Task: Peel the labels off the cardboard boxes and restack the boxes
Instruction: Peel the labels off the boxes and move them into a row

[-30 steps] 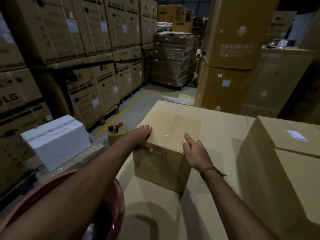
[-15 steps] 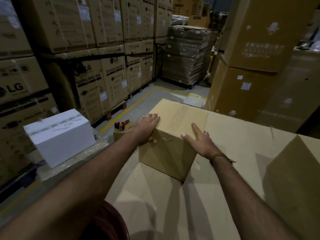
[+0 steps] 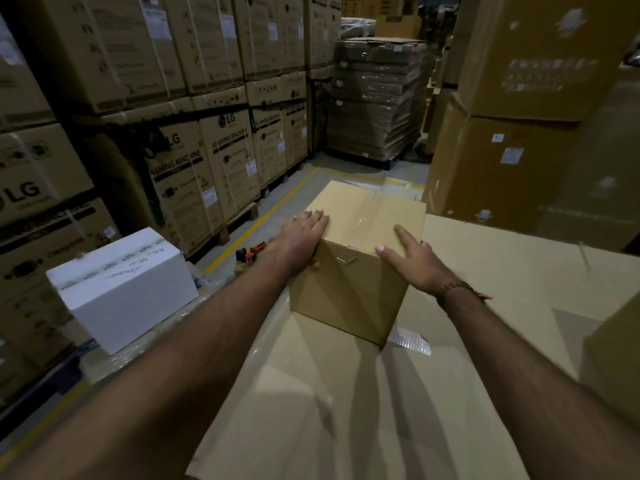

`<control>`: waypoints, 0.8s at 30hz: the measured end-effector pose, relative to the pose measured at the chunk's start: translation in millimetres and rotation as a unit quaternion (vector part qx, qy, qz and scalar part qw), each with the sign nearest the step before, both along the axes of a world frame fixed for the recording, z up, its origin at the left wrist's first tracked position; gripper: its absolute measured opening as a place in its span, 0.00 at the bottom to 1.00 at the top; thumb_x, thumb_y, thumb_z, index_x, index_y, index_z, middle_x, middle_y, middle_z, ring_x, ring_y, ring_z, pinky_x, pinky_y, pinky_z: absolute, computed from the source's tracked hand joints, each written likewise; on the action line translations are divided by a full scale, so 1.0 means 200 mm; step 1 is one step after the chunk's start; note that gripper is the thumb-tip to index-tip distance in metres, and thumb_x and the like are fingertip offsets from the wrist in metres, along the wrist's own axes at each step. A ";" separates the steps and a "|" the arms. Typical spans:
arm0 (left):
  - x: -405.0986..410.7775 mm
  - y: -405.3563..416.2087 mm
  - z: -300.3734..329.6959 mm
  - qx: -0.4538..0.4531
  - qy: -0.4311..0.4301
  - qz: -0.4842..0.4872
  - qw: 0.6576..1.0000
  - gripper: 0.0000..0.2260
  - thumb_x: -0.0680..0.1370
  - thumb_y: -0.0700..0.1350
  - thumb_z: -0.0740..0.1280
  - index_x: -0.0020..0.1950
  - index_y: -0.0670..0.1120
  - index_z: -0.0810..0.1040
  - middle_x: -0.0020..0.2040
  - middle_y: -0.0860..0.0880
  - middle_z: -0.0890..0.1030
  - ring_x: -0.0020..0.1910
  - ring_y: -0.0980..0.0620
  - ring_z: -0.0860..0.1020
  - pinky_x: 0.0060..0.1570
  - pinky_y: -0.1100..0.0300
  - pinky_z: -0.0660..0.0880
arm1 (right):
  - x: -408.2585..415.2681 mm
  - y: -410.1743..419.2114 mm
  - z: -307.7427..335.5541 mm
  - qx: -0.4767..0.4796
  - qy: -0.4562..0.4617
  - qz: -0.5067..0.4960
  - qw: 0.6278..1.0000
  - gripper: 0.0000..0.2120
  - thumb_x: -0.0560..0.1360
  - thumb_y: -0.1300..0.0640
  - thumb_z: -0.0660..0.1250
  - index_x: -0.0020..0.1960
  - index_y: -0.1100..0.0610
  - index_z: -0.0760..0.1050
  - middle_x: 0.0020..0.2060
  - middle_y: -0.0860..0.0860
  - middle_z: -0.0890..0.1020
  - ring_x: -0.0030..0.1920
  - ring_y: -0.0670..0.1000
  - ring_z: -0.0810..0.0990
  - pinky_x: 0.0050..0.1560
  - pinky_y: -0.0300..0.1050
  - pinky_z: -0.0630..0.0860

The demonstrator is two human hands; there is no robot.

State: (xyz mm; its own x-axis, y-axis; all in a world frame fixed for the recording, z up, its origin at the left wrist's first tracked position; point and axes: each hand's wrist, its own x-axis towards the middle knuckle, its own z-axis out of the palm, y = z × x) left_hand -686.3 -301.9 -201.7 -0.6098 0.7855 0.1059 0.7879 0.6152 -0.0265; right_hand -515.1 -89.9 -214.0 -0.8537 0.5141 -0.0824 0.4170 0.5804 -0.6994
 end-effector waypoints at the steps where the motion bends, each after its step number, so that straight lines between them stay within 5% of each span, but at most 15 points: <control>1: -0.02 0.01 0.00 0.002 -0.001 -0.001 1.000 0.47 0.78 0.47 0.76 0.86 0.45 0.47 0.87 0.44 0.49 0.85 0.43 0.50 0.83 0.46 0.49 | -0.02 0.01 0.00 0.002 0.000 0.000 1.000 0.44 0.74 0.22 0.61 0.85 0.36 0.51 0.83 0.62 0.57 0.80 0.67 0.63 0.78 0.65 0.65; 19: -0.19 0.12 -0.04 -0.018 0.019 0.022 0.999 0.50 0.75 0.49 0.78 0.87 0.47 0.48 0.87 0.45 0.50 0.85 0.44 0.49 0.83 0.45 0.49 | -0.20 0.12 -0.04 0.005 0.016 0.006 1.000 0.44 0.74 0.22 0.62 0.85 0.36 0.52 0.83 0.61 0.56 0.80 0.66 0.63 0.77 0.63 0.65; 22: -0.15 0.15 0.04 -0.037 0.030 0.032 0.998 0.48 0.73 0.47 0.80 0.85 0.46 0.55 0.85 0.44 0.56 0.84 0.44 0.56 0.82 0.47 0.55 | -0.17 0.08 0.01 0.023 -0.004 -0.002 1.000 0.43 0.76 0.24 0.61 0.85 0.38 0.52 0.85 0.59 0.48 0.81 0.67 0.62 0.78 0.62 0.64; 24: -0.11 0.17 0.13 -0.065 0.048 0.039 0.996 0.44 0.71 0.46 0.81 0.82 0.46 0.62 0.81 0.43 0.65 0.79 0.43 0.65 0.77 0.47 0.63 | -0.13 0.00 0.05 0.126 -0.003 -0.021 0.992 0.39 0.80 0.27 0.58 0.85 0.40 0.53 0.85 0.58 0.44 0.80 0.68 0.63 0.77 0.62 0.65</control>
